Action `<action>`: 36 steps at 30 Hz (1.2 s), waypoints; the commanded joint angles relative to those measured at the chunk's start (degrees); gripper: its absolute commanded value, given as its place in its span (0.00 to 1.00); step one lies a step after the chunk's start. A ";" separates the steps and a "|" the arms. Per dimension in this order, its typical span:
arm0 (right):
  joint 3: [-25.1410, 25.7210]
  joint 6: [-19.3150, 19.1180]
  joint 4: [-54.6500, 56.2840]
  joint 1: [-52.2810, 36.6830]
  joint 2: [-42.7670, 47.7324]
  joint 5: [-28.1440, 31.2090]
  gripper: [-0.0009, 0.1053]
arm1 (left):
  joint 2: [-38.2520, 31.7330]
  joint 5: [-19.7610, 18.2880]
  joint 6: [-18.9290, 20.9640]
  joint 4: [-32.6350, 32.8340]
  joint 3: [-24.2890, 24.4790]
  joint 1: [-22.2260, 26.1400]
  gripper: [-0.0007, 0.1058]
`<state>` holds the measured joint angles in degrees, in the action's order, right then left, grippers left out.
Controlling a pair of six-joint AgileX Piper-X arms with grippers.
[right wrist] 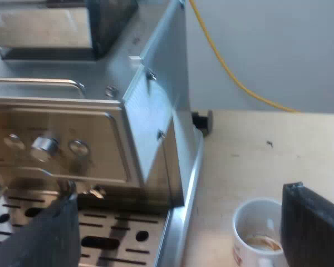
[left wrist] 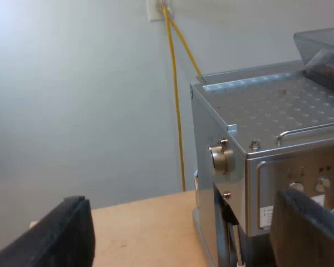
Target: Pour the beans into the coffee machine
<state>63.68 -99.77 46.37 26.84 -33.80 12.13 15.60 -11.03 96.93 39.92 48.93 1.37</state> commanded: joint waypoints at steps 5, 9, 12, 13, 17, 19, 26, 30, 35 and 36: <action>0.71 -3.84 1.52 -5.38 1.96 -2.15 0.74 | -3.76 -0.02 0.57 5.18 0.38 -0.03 0.64; 0.71 -5.72 2.40 -7.35 3.68 -2.10 0.74 | -4.75 -0.45 -0.18 6.47 0.45 -0.03 0.64; 0.71 -5.87 2.80 -7.61 4.45 -2.07 0.74 | -4.78 -1.07 -0.79 6.47 0.78 -0.03 0.64; 0.71 -5.75 2.79 -7.61 4.69 -2.07 0.74 | -4.78 -1.76 -0.77 6.47 0.73 -0.03 0.64; 0.57 -5.75 2.93 -7.61 4.71 -1.27 0.74 | -4.78 -3.98 -0.77 6.47 0.73 -0.46 0.64; -0.10 -5.86 2.93 -7.61 4.71 -1.13 0.74 | -4.78 -4.21 -0.77 6.47 0.97 -0.54 0.64; -4.56 -4.22 2.93 -7.61 4.59 -0.66 0.74 | -4.78 -4.20 -0.77 6.47 2.46 -0.54 0.64; -5.17 -4.63 2.18 -8.32 4.76 -0.66 0.74 | -4.78 -4.20 -0.97 8.39 3.56 -0.54 0.64; -5.16 -6.14 2.05 -12.26 4.75 -3.13 0.74 | -5.59 -4.07 -2.30 11.19 4.05 -0.54 0.64; -5.16 -6.34 2.05 -13.75 4.75 -4.87 0.74 | -6.14 -3.96 -2.27 11.21 4.05 -0.54 0.64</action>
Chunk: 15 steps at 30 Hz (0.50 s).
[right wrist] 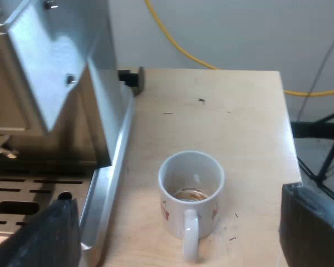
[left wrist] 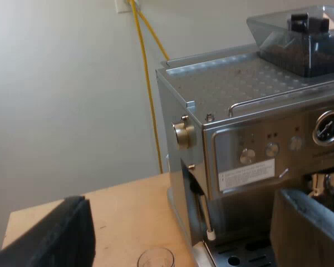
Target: Pour the beans into the coffee machine
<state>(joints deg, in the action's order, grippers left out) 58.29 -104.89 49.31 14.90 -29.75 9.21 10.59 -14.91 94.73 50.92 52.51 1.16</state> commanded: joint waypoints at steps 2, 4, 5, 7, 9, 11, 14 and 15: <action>0.23 -1.20 -0.89 -4.23 0.70 -4.25 0.74 | -1.97 0.02 -0.29 0.40 0.46 -0.33 0.64; 0.23 -1.20 -0.89 -6.76 0.91 -6.64 0.74 | -2.74 0.17 -0.28 1.11 0.46 -0.33 0.64; 0.23 -1.20 -0.89 -7.30 1.06 -7.19 0.74 | -3.28 0.15 -0.28 1.93 0.46 -0.33 0.64; 0.23 -1.20 -0.89 -11.09 2.72 -10.38 0.74 | -4.19 1.30 -0.28 3.06 0.46 -0.33 0.64; 0.23 -1.20 -0.89 -12.57 3.77 -10.88 0.74 | -4.97 2.04 -0.28 3.23 0.46 -0.33 0.64; 0.23 -1.20 -0.89 -14.10 5.42 -11.03 0.74 | -5.65 2.22 -0.28 3.21 0.46 -0.33 0.64; 0.23 -1.20 -0.89 -14.73 7.58 -11.40 0.74 | -6.43 2.22 -0.28 3.73 0.46 -0.33 0.64; 0.23 -1.20 -0.78 -14.72 8.05 -11.40 0.74 | -6.60 2.22 -0.28 4.11 0.46 -0.33 0.64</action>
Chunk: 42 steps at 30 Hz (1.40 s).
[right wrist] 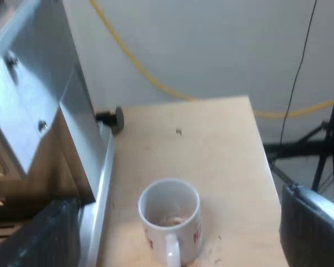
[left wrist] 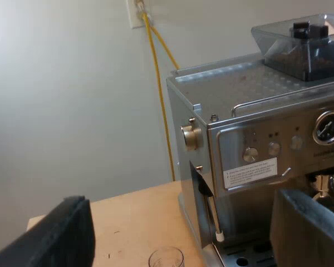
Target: Pour the beans into the coffee machine
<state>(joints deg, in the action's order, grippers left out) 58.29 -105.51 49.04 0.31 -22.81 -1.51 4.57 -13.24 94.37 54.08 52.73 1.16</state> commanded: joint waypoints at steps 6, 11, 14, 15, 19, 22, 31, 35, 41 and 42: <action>-0.52 -0.13 -0.09 -0.13 6.05 -0.44 0.74 | -2.33 0.54 0.08 2.13 0.24 -0.33 0.64; -3.16 0.39 -0.23 -0.13 11.54 0.27 0.74 | -3.49 0.65 0.08 2.96 0.24 -0.33 0.64; -5.03 0.39 -0.23 -0.13 15.57 2.32 0.74 | -4.51 0.65 0.23 3.48 0.24 -0.33 0.64; -5.87 0.39 -0.23 -0.13 17.42 3.50 0.74 | -5.01 0.65 0.33 4.04 0.24 -0.33 0.64; -8.37 1.05 -0.12 -0.13 22.88 5.36 0.74 | -6.96 1.58 0.78 6.60 0.24 -0.33 0.64; -9.55 1.46 -0.12 -0.13 26.03 5.35 0.74 | -7.71 3.00 1.56 7.81 0.36 -0.33 0.64; -10.38 3.87 4.10 -0.02 25.89 1.51 0.74 | -7.69 5.13 5.76 9.27 0.35 -0.33 0.64; -11.96 3.87 4.32 -0.02 25.89 0.26 0.74 | -7.69 9.37 9.78 9.48 -0.69 -0.33 0.64; -15.08 3.87 4.52 -0.02 25.89 -2.73 0.74 | -7.69 9.74 9.62 9.48 -4.52 -0.33 0.64; -15.87 3.87 4.51 -0.02 25.89 -2.82 0.74 | -7.69 9.74 9.56 9.22 -6.15 -0.33 0.64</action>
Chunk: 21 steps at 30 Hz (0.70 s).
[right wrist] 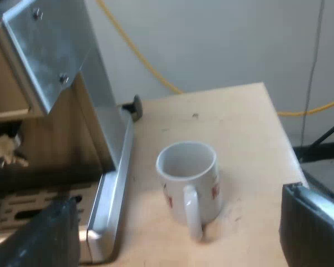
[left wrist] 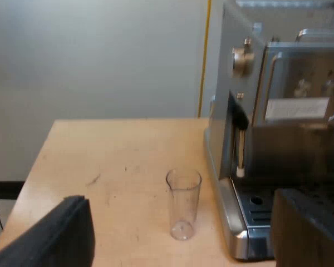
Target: Pour the beans into the coffee machine
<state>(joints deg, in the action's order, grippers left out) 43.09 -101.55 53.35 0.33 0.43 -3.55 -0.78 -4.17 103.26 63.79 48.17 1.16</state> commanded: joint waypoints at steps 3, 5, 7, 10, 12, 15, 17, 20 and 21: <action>-2.36 -0.09 0.99 -0.04 2.66 -0.79 0.74 | -2.25 0.57 0.66 -1.23 -3.96 -0.33 0.64; -3.40 -0.09 1.82 -0.04 2.66 -1.17 0.74 | -2.25 0.57 0.66 -1.19 -5.22 -0.33 0.64; -4.56 -0.09 2.10 -0.04 2.66 -1.45 0.74 | -2.25 0.57 -0.19 -1.56 -6.60 -0.33 0.64; -6.99 -0.09 2.25 -0.04 2.66 -1.70 0.74 | -2.25 0.57 -2.94 -1.57 -9.03 -0.33 0.64; -7.97 -0.09 2.25 -0.04 2.66 -1.68 0.74 | -2.25 0.46 -2.97 -1.93 -10.11 -0.33 0.64; -9.16 -0.09 2.25 -0.04 2.66 -1.80 0.74 | -2.25 -0.73 -2.96 -2.59 -12.45 -0.33 0.64; -9.66 -0.09 2.25 -0.04 2.66 -1.76 0.74 | -2.25 -0.76 -2.96 -3.12 -13.58 -0.33 0.64; -10.87 -0.09 2.25 -0.04 2.66 -1.76 0.74 | -2.25 -0.76 -2.96 -3.61 -15.03 -0.33 0.64; -11.32 -0.09 2.25 -0.04 2.66 -1.76 0.74 | -2.25 -0.76 -2.96 -3.67 -15.42 -0.33 0.64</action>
<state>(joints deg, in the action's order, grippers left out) 32.03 -101.55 55.90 0.33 0.32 -4.85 -0.78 -4.58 100.34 61.15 32.87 1.16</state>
